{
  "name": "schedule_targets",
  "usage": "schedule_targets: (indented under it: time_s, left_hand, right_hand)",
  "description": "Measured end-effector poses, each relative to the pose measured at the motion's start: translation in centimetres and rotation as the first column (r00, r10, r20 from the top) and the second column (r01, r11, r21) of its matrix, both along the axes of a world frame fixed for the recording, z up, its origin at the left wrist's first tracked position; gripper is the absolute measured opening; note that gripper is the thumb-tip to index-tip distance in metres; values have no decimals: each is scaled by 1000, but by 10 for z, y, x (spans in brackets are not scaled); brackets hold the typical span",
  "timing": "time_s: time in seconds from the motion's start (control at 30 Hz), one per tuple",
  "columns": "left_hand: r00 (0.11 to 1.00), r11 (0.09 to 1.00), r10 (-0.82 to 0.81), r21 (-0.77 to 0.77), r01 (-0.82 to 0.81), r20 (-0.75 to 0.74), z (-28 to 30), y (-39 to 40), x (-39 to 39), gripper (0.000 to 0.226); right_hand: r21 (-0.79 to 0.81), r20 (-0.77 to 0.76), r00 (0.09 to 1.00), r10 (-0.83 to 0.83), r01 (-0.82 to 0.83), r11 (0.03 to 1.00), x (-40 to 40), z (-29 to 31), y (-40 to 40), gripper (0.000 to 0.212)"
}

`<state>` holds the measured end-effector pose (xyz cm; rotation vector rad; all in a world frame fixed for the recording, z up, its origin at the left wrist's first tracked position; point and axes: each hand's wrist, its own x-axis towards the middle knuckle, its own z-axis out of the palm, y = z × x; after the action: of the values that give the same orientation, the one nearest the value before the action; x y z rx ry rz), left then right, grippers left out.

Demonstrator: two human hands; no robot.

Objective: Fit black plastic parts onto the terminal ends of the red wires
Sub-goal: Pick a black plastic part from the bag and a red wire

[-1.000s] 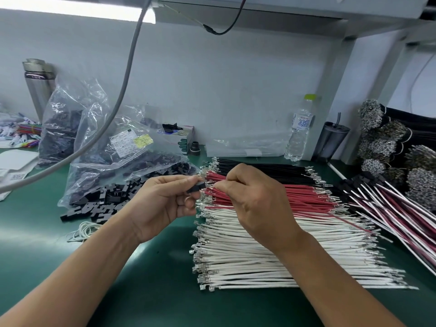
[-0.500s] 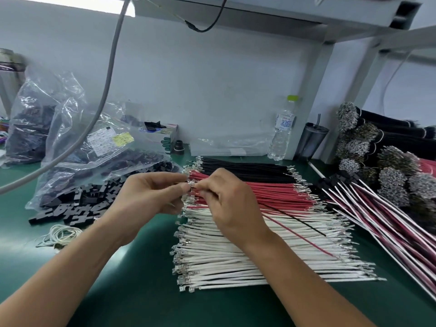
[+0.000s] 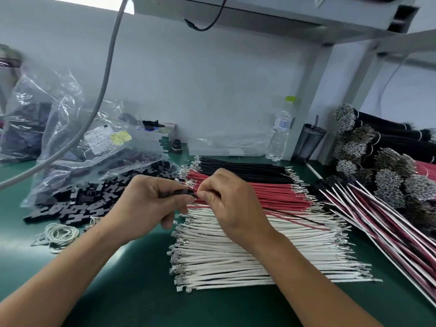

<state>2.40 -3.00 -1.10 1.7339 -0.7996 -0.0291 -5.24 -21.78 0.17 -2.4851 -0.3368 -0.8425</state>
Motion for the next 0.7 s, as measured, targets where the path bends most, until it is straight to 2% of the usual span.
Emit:
schedule_targets:
  time_s: [0.1,0.23,0.27,0.33,0.4,0.43,0.5,0.57,0.7]
  left_hand:
    - [999,998,-33,-59,31,-31,1,-2,-2,10]
    - [996,997,-53,-53,50,-73,-4,-5,2,10]
    - [995,997,-52,-59,47,-85,-5,-4,3,10]
    - [994,996,-39,-85,30,-107,-7,-2,5,10]
    - [993,996,-26,-89,15,-119,-7,-3,7,12]
    - [993,996,-28,-85,18,-118,-8,-3,6,12]
    - [993,996,-37,-79,29,-113,-8,-5,4,13]
    - [993,996,-37,-83,27,-114,-9,-6,4,11]
    - [991,995,-38,-95,27,-125,-8,-5,5,11]
  right_hand:
    - [-76,26,999,-29,31,997,-5,7,-4,10]
    - [-271,182,973,-142,189,944,-25,15,-7,10]
    - [-285,158,980,-119,161,945,-33,14,-6,13]
    - [-304,-52,997,-61,43,952,-48,8,-3,20]
    - [-301,-296,953,-58,-36,953,-59,0,-1,26]
    - [-276,-359,932,-55,-50,960,-61,-3,-1,23]
    - [-213,-384,923,-28,-59,975,-62,-4,-2,13]
    - [-216,-359,933,-2,-81,973,-59,-4,-2,3]
    - [-209,-330,944,-17,-56,976,-56,-6,-3,6]
